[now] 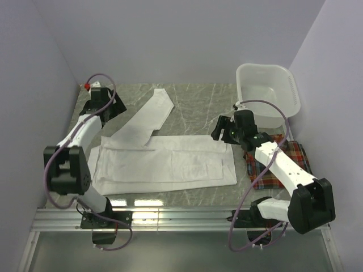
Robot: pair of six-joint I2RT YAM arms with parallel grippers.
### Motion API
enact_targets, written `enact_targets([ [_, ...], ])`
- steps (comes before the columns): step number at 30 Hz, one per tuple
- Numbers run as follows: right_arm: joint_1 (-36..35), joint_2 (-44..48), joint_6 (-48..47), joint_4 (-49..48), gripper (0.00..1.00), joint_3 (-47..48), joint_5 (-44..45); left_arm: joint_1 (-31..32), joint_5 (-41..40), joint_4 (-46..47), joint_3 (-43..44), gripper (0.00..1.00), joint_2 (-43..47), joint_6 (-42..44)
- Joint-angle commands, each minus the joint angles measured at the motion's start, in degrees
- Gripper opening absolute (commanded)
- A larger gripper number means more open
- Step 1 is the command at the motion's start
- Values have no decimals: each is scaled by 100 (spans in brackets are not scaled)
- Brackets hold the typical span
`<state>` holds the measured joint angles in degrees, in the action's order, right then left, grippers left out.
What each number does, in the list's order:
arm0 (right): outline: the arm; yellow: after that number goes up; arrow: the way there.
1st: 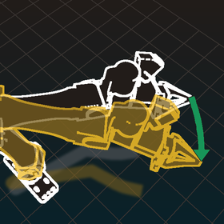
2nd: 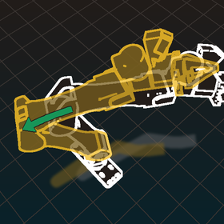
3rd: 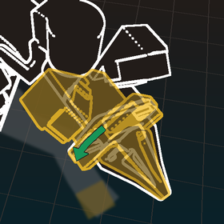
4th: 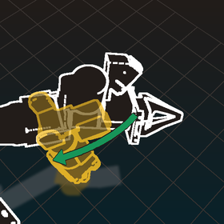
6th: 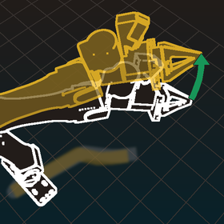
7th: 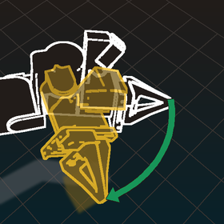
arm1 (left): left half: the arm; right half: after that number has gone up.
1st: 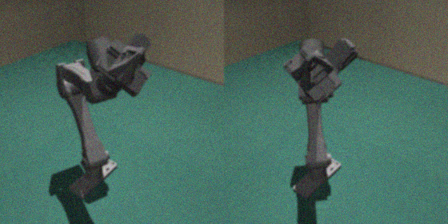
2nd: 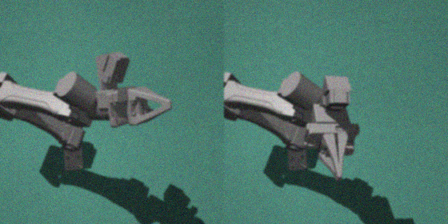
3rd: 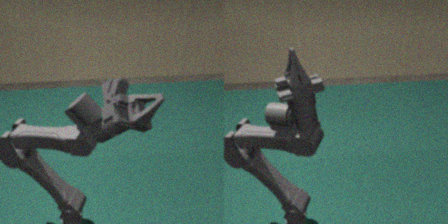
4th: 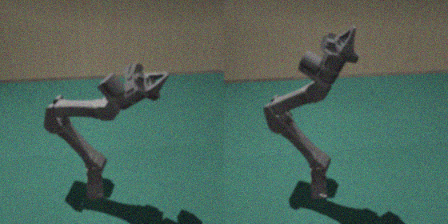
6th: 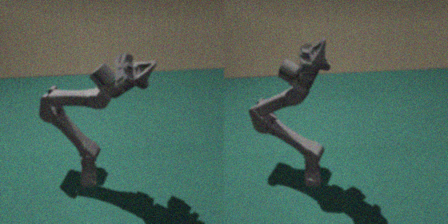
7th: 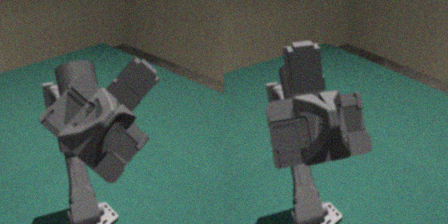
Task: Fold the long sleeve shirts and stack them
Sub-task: Fold the shirt
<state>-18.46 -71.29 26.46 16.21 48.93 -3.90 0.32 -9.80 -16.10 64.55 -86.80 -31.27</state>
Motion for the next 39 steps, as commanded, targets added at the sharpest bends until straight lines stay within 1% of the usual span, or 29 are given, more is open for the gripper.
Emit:
enact_targets([
  [1,-193,316,-404,426,80,152,135,108,347,221,750,99,-896,569],
  [2,-289,369,-431,453,81,135,153,161,330,221,1074,98,-1074,656],
  [9,-422,765,-413,506,81,-208,65,504,356,160,2296,91,-2646,859],
  [13,-439,844,-396,480,81,-331,-40,636,391,151,2667,90,-3175,973],
  [18,-474,836,-413,427,81,-401,-119,803,233,90,3054,89,-3711,1114],
  [25,-509,827,-396,392,81,-445,-146,944,295,72,3265,86,-4116,1175],
  [27,-510,818,-387,383,81,-472,-146,1014,242,-130,3467,85,-4256,1202],
  [31,-501,818,-326,348,81,-524,-199,1146,110,-288,3520,72,-4327,1123],
  [32,-510,844,-317,331,81,-542,-234,1172,-3,-437,3555,71,-4345,1097],
  [36,-501,862,-264,278,81,-551,-287,1356,-294,-868,3617,70,-4520,974],
  [39,-510,844,-246,252,81,-568,-330,1462,-329,-1009,3547,63,-4538,886],
])
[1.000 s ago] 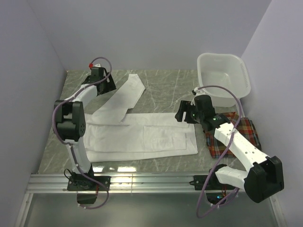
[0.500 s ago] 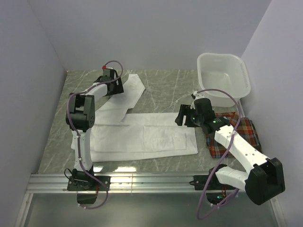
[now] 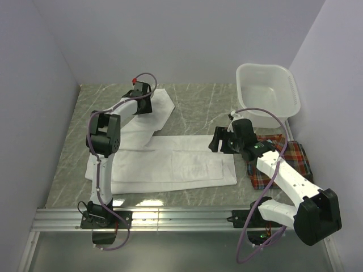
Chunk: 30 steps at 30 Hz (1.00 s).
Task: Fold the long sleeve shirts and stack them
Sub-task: Fold the shirt
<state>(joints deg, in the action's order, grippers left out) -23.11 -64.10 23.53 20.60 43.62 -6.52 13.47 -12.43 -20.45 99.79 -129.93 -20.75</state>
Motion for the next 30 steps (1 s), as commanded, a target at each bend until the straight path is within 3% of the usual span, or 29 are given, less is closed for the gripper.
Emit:
enact_targets([
  [1,-44,125,55,-188,80,-46,-94,164,-76,-540,-90,52,-217,-166],
  [4,-44,134,82,-223,80,-81,-147,164,-76,-557,-118,36,-208,-166],
  [7,-44,178,64,-223,79,-116,-147,173,-181,-592,-39,3,-130,-61],
  [8,-44,169,47,-223,79,-125,-139,173,-207,-557,-30,1,-86,-26],
  [14,-53,178,-68,-188,79,6,-130,173,-278,-495,-64,1,845,265],
  [18,-70,161,-138,-179,78,191,-147,208,-94,-574,-538,4,1985,274],
  [27,-281,222,-437,-381,77,305,-376,235,916,-732,-3270,7,5069,-691],
  [30,-395,187,-516,-390,76,297,-332,243,1671,-759,-4290,7,6100,-1183],
])
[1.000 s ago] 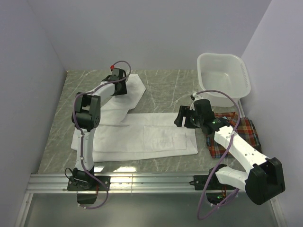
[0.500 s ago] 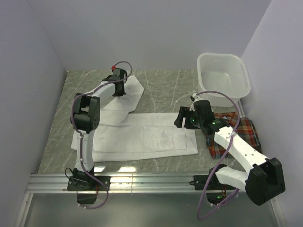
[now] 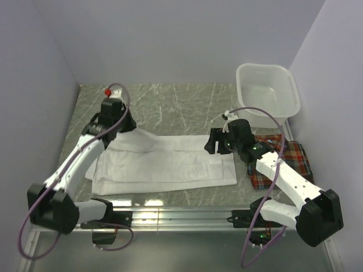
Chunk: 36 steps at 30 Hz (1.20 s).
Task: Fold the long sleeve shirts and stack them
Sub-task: Fold the shirt
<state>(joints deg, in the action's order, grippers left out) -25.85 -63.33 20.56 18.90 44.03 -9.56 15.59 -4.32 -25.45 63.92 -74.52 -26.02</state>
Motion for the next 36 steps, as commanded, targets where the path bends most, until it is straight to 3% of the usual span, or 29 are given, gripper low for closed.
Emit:
enact_targets([
  [1,-183,93,-227,-228,76,255,-2,31,1289,-250,-1219,7,823,-772],
  [8,-394,-127,-183,-307,75,211,33,31,1688,-978,-2585,13,2861,-1704],
  [9,-421,-170,-192,-299,75,220,33,31,1706,-1075,-2665,19,2995,-1887],
  [12,-553,-364,-324,-264,75,308,-46,31,1382,-1523,-2832,52,3259,-2099],
  [13,-605,-469,-368,-255,75,377,-37,31,1259,-1628,-2789,72,3268,-2100],
  [16,-808,-662,-526,-167,75,544,42,31,609,-2042,-2403,93,3093,-2083],
  [17,-878,-698,-570,-132,75,580,77,23,451,-2156,-2271,96,2919,-2056],
  [21,-1071,-830,-605,-114,75,686,262,-30,-646,-2026,-1516,95,2365,-1873],
  [24,-1142,-821,-597,-114,75,695,323,-284,-965,-1517,-1173,94,1811,-1538],
  [27,-1195,-743,-570,-114,75,651,359,-942,-747,-807,-1109,94,1266,-1257],
  [29,-1212,-698,-544,-149,75,616,341,-1433,-168,-436,-1145,93,811,-1134],
  [36,-1248,-610,-482,-263,75,484,341,-1542,756,505,-785,86,-484,-1036],
])
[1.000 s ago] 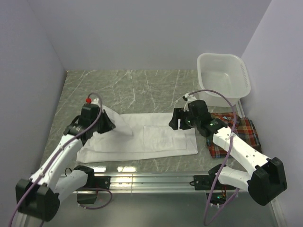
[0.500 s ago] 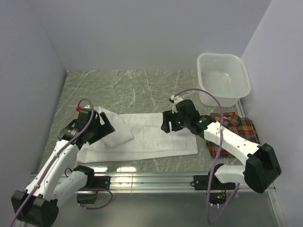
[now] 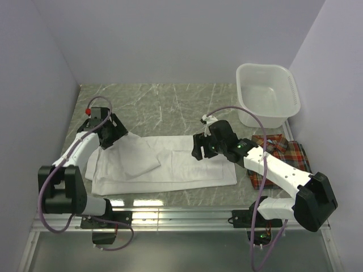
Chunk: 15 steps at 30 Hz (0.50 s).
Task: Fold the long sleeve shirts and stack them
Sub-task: Fold the shirt
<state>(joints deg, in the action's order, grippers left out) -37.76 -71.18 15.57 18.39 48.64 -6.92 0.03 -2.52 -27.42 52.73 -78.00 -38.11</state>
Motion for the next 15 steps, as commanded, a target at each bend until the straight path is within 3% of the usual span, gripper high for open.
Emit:
enact_targets([
  [1,-65,183,33,-222,75,5,77,14,621,799,361,84,-267,155],
  [8,-74,218,51,-284,75,-74,85,14,437,1089,607,67,-901,128],
  [9,-74,227,51,-284,75,-74,94,14,498,1151,642,56,-936,154],
  [12,-74,227,51,-275,75,-66,85,14,665,1204,677,38,-928,321],
  [13,-83,244,42,-257,75,-31,85,14,787,1273,669,23,-832,356],
  [15,-91,271,42,-249,75,13,85,119,859,1362,633,3,-709,549],
])
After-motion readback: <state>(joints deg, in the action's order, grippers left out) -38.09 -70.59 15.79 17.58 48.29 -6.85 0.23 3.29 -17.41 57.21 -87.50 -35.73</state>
